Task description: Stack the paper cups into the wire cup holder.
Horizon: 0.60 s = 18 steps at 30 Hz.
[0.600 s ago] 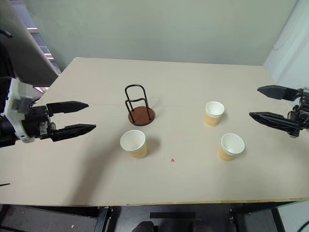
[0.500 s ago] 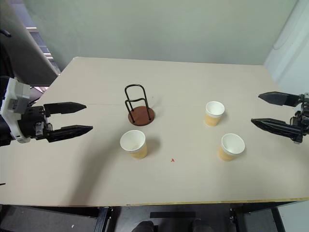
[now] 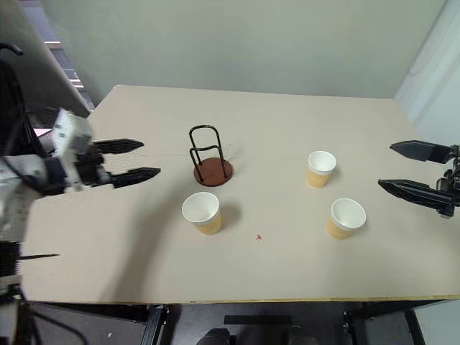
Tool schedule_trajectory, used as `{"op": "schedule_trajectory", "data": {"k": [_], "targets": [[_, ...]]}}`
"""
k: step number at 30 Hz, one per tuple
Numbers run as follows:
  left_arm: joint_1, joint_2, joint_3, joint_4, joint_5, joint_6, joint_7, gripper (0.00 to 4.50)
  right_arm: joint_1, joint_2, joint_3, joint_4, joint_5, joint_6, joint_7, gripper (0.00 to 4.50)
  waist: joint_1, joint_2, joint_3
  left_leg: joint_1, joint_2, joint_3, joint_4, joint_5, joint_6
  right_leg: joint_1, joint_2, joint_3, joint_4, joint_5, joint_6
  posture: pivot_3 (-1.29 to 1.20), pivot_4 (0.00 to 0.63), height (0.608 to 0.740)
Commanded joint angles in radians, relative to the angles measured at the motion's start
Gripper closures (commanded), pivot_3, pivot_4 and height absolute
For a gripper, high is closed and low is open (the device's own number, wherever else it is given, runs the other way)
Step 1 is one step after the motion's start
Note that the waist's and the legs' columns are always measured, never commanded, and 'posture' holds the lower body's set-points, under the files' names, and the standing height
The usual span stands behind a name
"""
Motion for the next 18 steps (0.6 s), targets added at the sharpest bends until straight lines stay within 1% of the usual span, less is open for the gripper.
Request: {"op": "schedule_trajectory", "data": {"k": [1,6,10,18], "targets": [[-0.08,-0.032,-0.021,0.062,0.036,-0.053,-0.003,0.0,0.005,-0.009,-0.049,-0.033,0.008,-0.018,-0.017,0.05,0.0,-0.001,0.001,-0.001,0.0,0.0,0.0,0.0,0.0,0.0,0.0,0.0,-0.001,0.001,0.002,0.0,0.15,0.74],[-0.175,-0.107,-0.048,0.226,0.093,-0.134,0.016,0.0,0.05,-0.007,-0.095,-0.068,0.019,-0.003,-0.039,0.05,0.001,-0.001,0.001,-0.002,-0.001,0.001,0.001,0.0,0.001,0.0,0.0,0.0,-0.003,0.001,0.004,0.0,0.15,0.74],[-0.214,-0.142,-0.061,0.283,0.103,-0.155,-0.026,0.0,0.084,-0.003,-0.123,-0.095,0.023,0.006,-0.062,0.05,0.003,-0.001,0.001,-0.002,-0.001,0.001,0.001,-0.001,0.001,0.002,0.0,0.001,-0.006,0.003,0.007,0.0,0.15,0.74],[-0.316,-0.206,-0.091,0.444,0.16,-0.216,-0.052,0.0,0.126,0.01,-0.153,-0.127,0.028,0.012,-0.098,0.05,0.005,-0.001,0.001,-0.003,-0.002,0.001,0.004,-0.002,0.004,0.005,0.001,0.001,-0.012,0.006,0.012,0.0,0.15,0.74]]}}
